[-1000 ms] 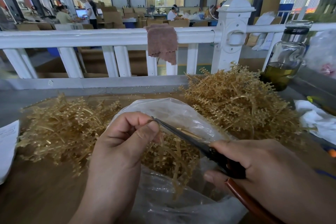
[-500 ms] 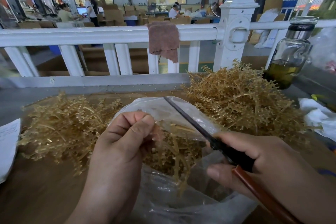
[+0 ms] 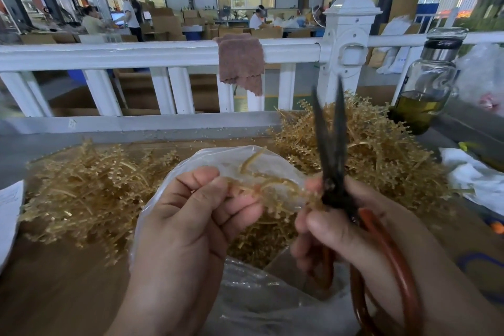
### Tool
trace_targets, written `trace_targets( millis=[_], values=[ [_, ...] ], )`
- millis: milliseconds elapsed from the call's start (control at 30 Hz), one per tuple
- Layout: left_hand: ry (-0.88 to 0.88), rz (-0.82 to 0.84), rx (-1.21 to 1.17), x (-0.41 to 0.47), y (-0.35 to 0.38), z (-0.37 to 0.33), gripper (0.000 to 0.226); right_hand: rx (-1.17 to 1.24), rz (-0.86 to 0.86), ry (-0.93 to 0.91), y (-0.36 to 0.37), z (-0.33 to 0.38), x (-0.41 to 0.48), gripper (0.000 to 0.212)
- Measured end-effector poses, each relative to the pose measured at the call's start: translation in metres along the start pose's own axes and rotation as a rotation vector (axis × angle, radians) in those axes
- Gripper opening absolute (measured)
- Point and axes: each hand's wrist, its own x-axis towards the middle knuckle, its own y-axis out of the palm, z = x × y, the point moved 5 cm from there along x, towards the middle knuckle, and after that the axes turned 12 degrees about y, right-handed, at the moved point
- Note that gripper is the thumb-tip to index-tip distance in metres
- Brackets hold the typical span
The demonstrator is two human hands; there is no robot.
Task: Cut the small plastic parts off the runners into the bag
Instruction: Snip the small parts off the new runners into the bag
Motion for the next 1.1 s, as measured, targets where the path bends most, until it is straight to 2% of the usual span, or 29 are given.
trace_targets(
  millis=[67,167,233,367,467,533,567,600,633,667,733,767,867,1000,1100],
  values=[
    [0.006,0.08,0.056,-0.003,0.005,-0.002,0.036,0.217,-0.093,-0.031,-0.007,-0.002,0.002,0.049],
    [0.027,0.176,0.153,-0.009,0.012,-0.001,0.028,0.469,-0.179,-0.057,-0.018,-0.001,0.008,0.06],
    [0.026,0.256,0.194,-0.014,0.018,0.001,0.034,0.491,-0.205,-0.063,-0.023,0.002,0.012,0.063],
    [-0.039,0.366,0.283,-0.022,0.025,0.006,0.045,0.511,-0.174,-0.119,-0.023,0.005,0.008,0.054],
    [-0.066,0.427,0.351,-0.026,0.028,0.008,0.054,0.454,-0.11,-0.109,-0.016,0.008,0.011,0.062],
    [-0.07,0.421,0.354,-0.026,0.03,0.007,0.057,0.267,-0.121,0.097,-0.01,-0.003,0.026,0.075],
    [-0.06,0.412,0.357,-0.025,0.03,0.007,0.055,0.127,-0.088,0.171,-0.007,-0.01,0.028,0.066],
    [-0.045,0.397,0.353,-0.024,0.03,0.007,0.053,0.01,-0.092,0.18,-0.007,-0.015,0.029,0.045],
    [-0.027,0.367,0.344,-0.023,0.029,0.007,0.05,-0.072,-0.13,0.126,-0.007,-0.014,0.029,0.029],
    [-0.013,0.326,0.333,-0.021,0.026,0.007,0.047,-0.093,-0.176,0.027,-0.008,-0.009,0.026,0.024],
    [0.011,0.253,0.312,-0.018,0.021,0.008,0.04,-0.057,-0.163,-0.195,-0.005,0.005,0.003,0.036],
    [0.028,0.241,0.313,-0.018,0.02,0.007,0.039,-0.042,-0.147,-0.237,-0.003,0.009,-0.007,0.043],
    [0.107,0.268,0.399,-0.021,0.023,0.0,0.036,-0.016,-0.126,-0.222,0.002,0.012,-0.011,0.046],
    [0.329,0.371,0.731,-0.033,0.03,-0.009,0.023,-0.099,-0.241,-0.185,0.006,0.021,-0.015,0.043],
    [0.358,0.331,0.785,-0.035,0.029,-0.008,0.026,-0.157,-0.266,-0.156,0.008,0.027,-0.017,0.05]
  ],
)
